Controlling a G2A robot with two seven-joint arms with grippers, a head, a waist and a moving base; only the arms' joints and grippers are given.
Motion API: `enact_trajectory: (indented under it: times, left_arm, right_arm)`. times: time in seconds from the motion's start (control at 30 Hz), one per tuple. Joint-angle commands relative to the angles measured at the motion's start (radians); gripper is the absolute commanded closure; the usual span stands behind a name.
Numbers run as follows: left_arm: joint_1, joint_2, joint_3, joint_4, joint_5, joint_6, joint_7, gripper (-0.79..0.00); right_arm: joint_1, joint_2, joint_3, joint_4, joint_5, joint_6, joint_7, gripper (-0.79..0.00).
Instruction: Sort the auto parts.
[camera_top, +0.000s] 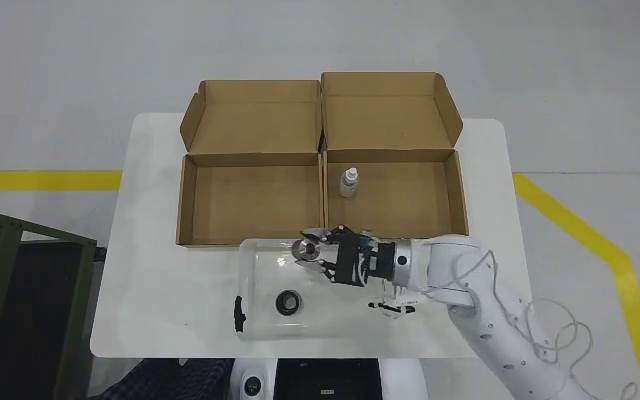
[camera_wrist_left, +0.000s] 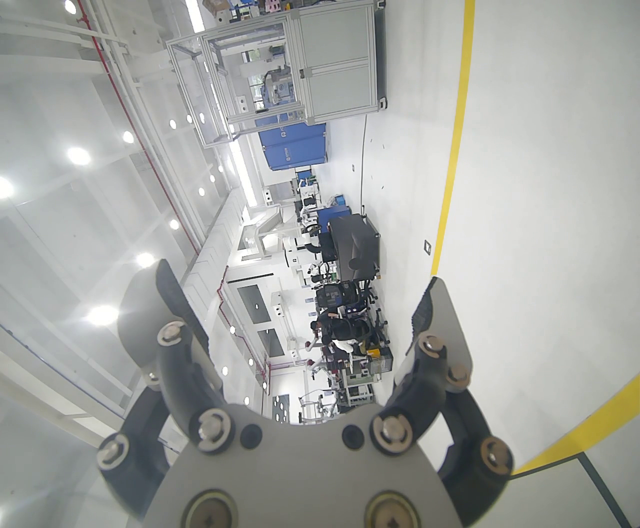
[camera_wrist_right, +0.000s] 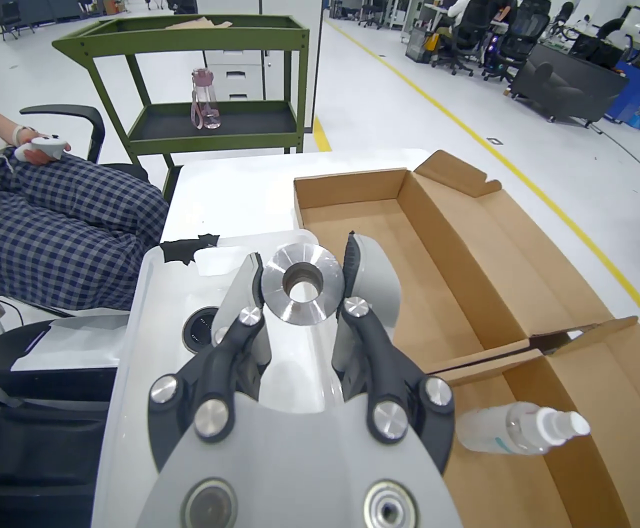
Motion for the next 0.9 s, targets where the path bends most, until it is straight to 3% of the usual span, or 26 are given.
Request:
enact_trajectory:
  times: [0.0, 0.4, 0.87]
  left_arm:
    - [0.0, 0.0, 0.0, 0.0, 0.0, 0.0, 0.0, -0.785]
    - [0.0, 0.0, 0.0, 0.0, 0.0, 0.0, 0.0, -0.785]
    - [0.0, 0.0, 0.0, 0.0, 0.0, 0.0, 0.0, -0.785]
  right_arm:
    - [-0.013, 0.005, 0.027, -0.007, 0.01, -0.004, -0.014, 0.0]
    - [-0.083, 0.026, 0.148, -0.038, 0.067, -0.022, -0.081, 0.0]
    - [-0.104, 0.033, 0.185, -0.011, 0.118, -0.029, -0.143, 0.0]
